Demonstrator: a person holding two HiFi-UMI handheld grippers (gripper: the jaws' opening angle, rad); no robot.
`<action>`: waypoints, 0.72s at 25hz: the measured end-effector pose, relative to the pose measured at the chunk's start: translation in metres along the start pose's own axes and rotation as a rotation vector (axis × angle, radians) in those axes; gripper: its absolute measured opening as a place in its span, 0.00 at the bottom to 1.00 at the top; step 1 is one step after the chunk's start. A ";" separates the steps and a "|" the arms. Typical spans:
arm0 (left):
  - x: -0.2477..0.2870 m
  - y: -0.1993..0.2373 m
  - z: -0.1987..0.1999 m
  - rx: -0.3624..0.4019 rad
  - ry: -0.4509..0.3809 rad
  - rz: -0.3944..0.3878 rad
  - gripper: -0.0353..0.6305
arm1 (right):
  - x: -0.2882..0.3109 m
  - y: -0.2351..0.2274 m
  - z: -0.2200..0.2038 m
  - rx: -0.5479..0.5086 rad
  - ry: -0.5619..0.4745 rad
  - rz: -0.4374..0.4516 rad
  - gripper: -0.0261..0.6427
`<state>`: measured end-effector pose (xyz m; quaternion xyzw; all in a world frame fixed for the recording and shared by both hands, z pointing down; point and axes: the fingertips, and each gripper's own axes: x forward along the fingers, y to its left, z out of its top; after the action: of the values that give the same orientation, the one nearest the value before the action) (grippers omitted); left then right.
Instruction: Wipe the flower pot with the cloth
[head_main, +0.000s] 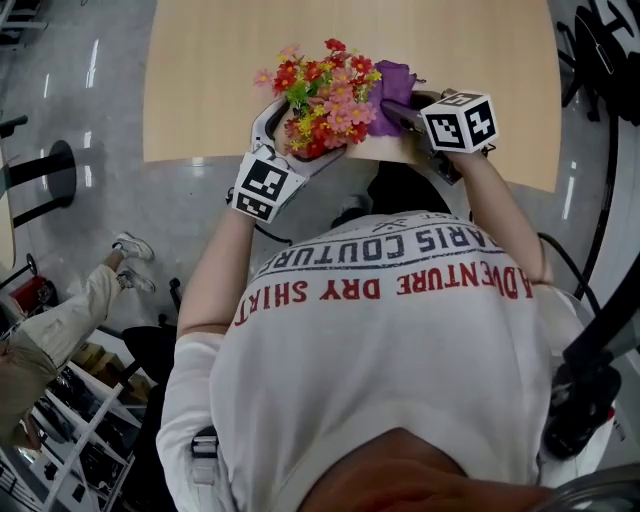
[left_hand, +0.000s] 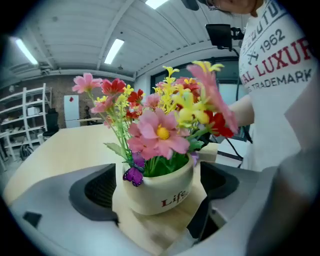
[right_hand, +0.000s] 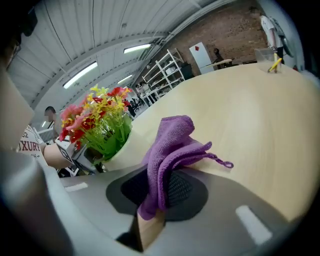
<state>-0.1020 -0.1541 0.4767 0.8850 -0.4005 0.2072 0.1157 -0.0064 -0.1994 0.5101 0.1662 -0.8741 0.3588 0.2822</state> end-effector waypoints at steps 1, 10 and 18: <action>-0.002 0.000 0.000 -0.021 -0.010 0.045 0.82 | -0.005 0.002 -0.003 0.007 -0.015 -0.007 0.11; 0.003 -0.005 -0.016 -0.211 -0.005 0.341 0.82 | -0.042 0.040 -0.037 0.033 -0.108 -0.054 0.11; 0.007 -0.003 -0.007 -0.198 -0.001 0.435 0.82 | -0.062 0.060 -0.067 0.069 -0.157 -0.074 0.11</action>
<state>-0.0977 -0.1538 0.4861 0.7622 -0.6004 0.1865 0.1545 0.0384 -0.1045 0.4793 0.2355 -0.8738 0.3641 0.2200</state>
